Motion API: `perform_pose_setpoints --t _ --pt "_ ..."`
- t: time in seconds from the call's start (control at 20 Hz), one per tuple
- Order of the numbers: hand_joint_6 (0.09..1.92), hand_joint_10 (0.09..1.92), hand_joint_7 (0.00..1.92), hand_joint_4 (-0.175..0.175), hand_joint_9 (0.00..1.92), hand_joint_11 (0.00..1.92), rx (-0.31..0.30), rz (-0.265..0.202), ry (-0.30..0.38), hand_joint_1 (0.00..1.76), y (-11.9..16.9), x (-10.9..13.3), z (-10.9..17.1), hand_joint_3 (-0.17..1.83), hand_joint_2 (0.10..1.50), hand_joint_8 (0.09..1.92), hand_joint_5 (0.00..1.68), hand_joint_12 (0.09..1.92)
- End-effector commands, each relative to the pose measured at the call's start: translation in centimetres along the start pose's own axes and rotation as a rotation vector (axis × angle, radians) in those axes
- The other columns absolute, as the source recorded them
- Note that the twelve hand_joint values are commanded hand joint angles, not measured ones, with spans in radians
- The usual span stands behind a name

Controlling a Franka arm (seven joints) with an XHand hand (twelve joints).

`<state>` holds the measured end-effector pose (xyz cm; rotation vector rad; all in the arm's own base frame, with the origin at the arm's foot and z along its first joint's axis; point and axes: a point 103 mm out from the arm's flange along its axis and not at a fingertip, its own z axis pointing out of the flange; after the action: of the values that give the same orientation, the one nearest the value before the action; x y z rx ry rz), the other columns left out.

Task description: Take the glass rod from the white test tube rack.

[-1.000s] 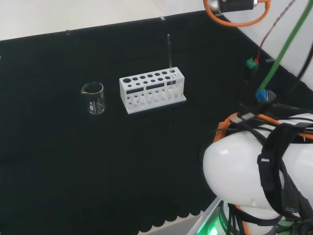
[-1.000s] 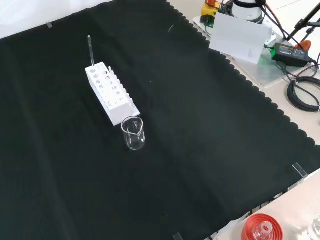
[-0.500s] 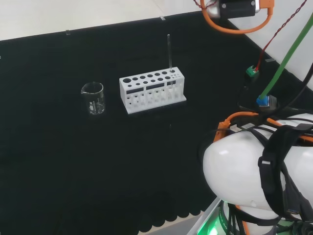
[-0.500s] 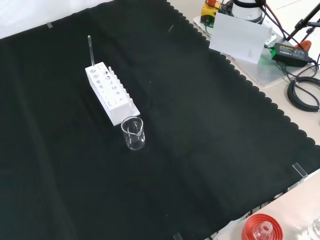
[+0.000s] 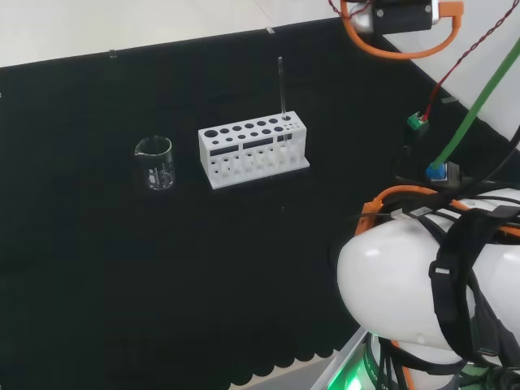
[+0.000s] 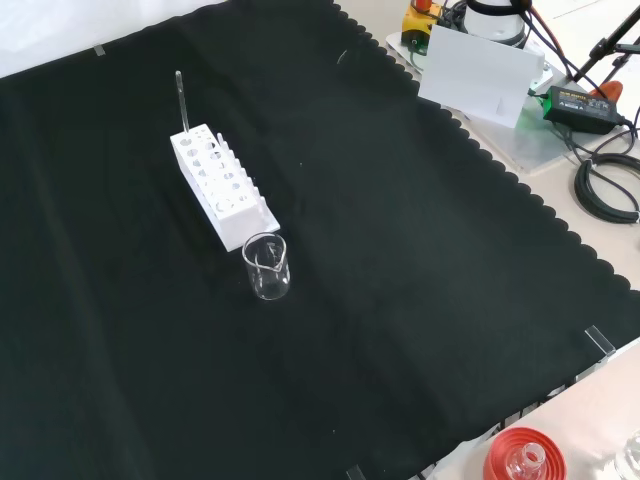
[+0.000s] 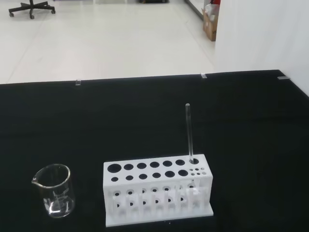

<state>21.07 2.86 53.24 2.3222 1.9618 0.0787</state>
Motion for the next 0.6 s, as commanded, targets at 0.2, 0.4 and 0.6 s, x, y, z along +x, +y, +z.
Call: perform_pose_setpoints --t 0.2,0.4,0.6 --pt "0.09 0.91 0.27 -0.061 0.35 0.19 0.024 -0.014 0.019 0.63 4.1 -0.6 1.3 0.42 0.87 0.83 0.34 1.50" --pt "0.09 0.91 0.30 -0.062 0.37 0.22 0.028 -0.010 0.022 0.62 6.3 -0.7 1.8 0.42 0.87 0.84 0.35 1.50" --pt "0.09 0.91 0.32 -0.065 0.39 0.23 0.038 -0.003 0.034 0.62 8.5 -0.9 2.5 0.43 0.88 0.84 0.37 1.49"
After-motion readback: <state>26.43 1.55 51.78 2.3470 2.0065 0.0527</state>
